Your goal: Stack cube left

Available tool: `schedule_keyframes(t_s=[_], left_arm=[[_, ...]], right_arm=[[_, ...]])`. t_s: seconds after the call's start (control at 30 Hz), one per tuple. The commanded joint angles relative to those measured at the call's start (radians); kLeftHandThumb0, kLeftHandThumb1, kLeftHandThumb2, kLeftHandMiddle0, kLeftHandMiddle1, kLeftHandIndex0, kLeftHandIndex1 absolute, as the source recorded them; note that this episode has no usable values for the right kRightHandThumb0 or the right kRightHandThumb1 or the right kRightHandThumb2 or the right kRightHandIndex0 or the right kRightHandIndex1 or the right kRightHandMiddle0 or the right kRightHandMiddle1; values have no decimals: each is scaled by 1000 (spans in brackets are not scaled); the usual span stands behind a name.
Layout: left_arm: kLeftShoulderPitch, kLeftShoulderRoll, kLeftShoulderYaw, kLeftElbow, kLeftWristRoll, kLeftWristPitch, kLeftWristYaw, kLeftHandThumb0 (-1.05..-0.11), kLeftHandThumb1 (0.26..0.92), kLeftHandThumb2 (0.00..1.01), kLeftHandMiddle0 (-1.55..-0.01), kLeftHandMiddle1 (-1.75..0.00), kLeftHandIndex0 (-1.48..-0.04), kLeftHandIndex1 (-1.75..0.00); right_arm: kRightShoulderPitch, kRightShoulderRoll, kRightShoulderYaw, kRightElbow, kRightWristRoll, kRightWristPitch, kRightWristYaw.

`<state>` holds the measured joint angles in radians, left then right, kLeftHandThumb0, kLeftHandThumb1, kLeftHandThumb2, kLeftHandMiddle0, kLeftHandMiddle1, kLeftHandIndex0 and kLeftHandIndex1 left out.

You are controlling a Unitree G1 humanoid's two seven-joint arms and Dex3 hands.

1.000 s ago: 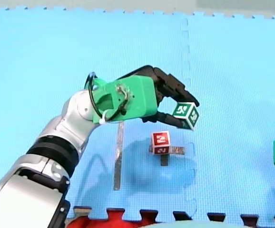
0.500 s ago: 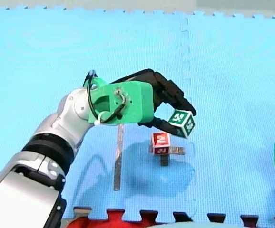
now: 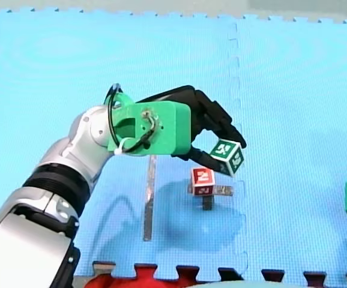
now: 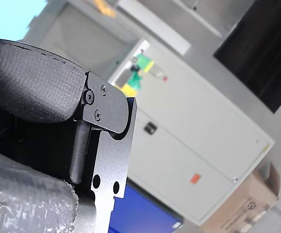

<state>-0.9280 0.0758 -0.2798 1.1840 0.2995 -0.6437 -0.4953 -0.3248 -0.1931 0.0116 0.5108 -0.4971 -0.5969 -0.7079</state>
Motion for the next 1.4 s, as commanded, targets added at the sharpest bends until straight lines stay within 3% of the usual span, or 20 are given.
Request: schedule_keyframes(t_s=[0.0,0.37,0.57,0.8,1.37], left_arm=[[2,10,10,6,-9,-6,1,-469,772,1,-1050,-1746,-1322,-4],[2,26,14,26,-1,-39,26,-467,774,1,-1062,-1746,-1319,-1],[2,51,11,41,18,-63,67,-464,774,1,-1068,-1746,-1319,-1],[-10,82,-58,32,150,-77,268,-462,774,0,-1072,-1746,-1319,-1],[-28,104,-180,9,313,-69,459,-453,778,2,-1056,-1746,-1328,-4]], right_arm=[[3,-2,-4,-6,6,4,0],[8,-5,-8,-17,5,14,6],[6,-8,-9,-13,4,12,4],[5,-8,-7,-9,1,9,1],[1,-7,-5,-11,1,7,3]])
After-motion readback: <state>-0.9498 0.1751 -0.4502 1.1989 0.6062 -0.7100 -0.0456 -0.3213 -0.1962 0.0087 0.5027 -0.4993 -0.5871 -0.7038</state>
